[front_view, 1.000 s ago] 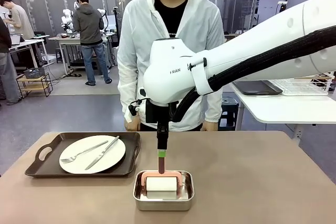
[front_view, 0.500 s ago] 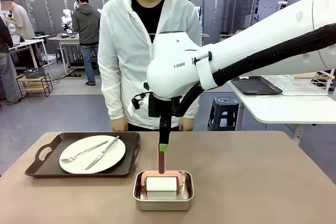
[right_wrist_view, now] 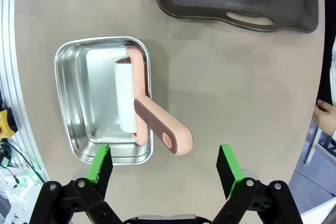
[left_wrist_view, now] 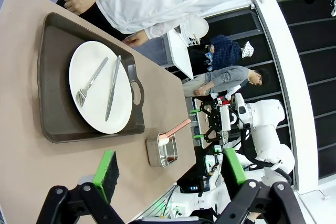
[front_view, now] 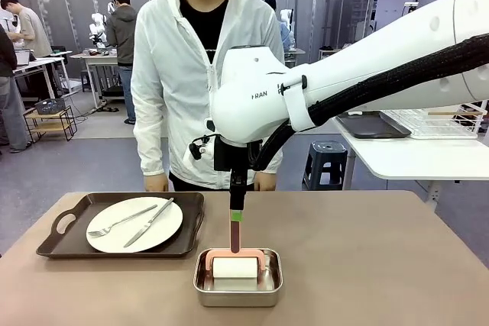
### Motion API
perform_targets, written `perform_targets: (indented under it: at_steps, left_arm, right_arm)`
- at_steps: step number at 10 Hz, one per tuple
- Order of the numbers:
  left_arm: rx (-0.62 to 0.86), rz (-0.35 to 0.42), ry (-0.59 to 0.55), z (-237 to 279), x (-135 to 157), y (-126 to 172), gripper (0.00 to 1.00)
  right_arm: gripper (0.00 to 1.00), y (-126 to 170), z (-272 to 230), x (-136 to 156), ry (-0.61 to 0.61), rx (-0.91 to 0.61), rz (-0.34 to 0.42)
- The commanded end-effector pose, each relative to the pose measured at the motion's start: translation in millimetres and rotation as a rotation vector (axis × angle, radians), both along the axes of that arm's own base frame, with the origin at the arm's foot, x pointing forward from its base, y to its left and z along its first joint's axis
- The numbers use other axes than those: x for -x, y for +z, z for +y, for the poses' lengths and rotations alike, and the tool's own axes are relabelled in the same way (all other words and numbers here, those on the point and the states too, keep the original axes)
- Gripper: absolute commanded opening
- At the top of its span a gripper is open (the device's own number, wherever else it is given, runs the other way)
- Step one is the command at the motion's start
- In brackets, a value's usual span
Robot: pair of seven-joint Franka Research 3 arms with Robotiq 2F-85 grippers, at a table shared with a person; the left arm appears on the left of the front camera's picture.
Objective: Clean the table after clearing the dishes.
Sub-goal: When the right (or left) Handle tray is removed, use the right hand (or left hand) to clean the right (or left) side of the table with the Lint Roller.
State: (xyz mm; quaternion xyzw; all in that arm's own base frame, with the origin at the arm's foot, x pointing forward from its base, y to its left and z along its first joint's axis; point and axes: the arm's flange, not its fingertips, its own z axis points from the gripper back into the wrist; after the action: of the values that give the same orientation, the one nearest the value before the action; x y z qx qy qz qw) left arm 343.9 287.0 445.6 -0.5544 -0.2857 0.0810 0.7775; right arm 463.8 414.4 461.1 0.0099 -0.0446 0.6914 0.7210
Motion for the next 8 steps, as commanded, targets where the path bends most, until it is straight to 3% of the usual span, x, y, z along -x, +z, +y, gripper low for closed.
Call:
perform_targets:
  at_steps: [1,5,6,8]
  left_arm:
    - [0.009,-0.010,0.001,1,2,2,1.00]
    - [0.009,-0.010,0.001,1,2,2,1.00]
    - [0.009,-0.010,0.001,1,2,2,1.00]
    - [0.009,-0.010,0.001,1,2,2,1.00]
  right_arm:
    - [1.00,1,1,1,0.020,0.003,-0.004]
    - [1.00,0,0,0,0.000,0.000,0.000]
    - [1.00,19,-12,-12,-0.090,-0.258,0.241]
    - [1.00,53,-55,-33,-0.251,-0.444,0.278]
